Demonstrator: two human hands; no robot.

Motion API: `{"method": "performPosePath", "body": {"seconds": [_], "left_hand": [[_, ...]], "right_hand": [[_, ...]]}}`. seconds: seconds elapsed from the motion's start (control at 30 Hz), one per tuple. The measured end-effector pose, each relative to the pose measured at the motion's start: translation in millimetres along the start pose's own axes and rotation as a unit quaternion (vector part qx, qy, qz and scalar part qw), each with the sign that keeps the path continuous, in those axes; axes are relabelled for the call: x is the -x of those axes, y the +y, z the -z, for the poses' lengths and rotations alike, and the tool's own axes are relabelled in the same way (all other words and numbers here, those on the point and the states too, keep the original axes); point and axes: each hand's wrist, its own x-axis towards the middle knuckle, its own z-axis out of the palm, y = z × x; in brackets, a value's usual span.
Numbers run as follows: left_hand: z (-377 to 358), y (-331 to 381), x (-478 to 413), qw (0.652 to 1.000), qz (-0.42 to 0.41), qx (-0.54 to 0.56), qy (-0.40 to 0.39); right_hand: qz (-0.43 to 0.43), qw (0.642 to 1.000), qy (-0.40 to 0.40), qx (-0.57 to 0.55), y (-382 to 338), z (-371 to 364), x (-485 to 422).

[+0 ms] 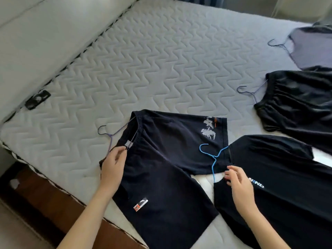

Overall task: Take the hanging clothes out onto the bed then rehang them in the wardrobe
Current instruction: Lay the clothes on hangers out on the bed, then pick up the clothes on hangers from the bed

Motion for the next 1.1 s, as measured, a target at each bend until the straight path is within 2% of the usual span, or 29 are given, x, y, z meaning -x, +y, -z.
{"method": "performPosePath", "body": {"seconds": [0.13, 0.27, 0.4, 0.57, 0.67, 0.8, 0.97, 1.1], "left_hand": [[31, 83, 134, 0.991, -0.019, 0.113, -0.073], [54, 128, 242, 0.980, -0.037, 0.131, -0.149], [58, 120, 306, 0.965, -0.039, 0.080, -0.246], [43, 78, 317, 0.933, 0.014, 0.013, -0.359], [27, 70, 305, 0.898, 0.020, -0.060, -0.436], [-1, 98, 304, 0.855, -0.066, -0.138, -0.496], [-62, 145, 333, 0.779, -0.131, -0.163, -0.591], [-101, 177, 396, 0.729, -0.161, -0.147, -0.649]], "right_hand": [[0.013, 0.997, 0.011, -0.073, -50, 88, 111], [0.005, 0.990, 0.041, -0.137, -64, 165, 214], [-0.021, 0.979, 0.097, -0.176, -43, 207, 296], [-0.079, 0.949, 0.184, -0.244, 15, 217, 359], [-0.130, 0.908, 0.253, -0.306, 55, 213, 384], [-0.209, 0.814, 0.332, -0.428, 83, 208, 421], [-0.231, 0.724, 0.476, -0.443, 90, 203, 483], [-0.250, 0.667, 0.536, -0.454, 110, 208, 524]]}}
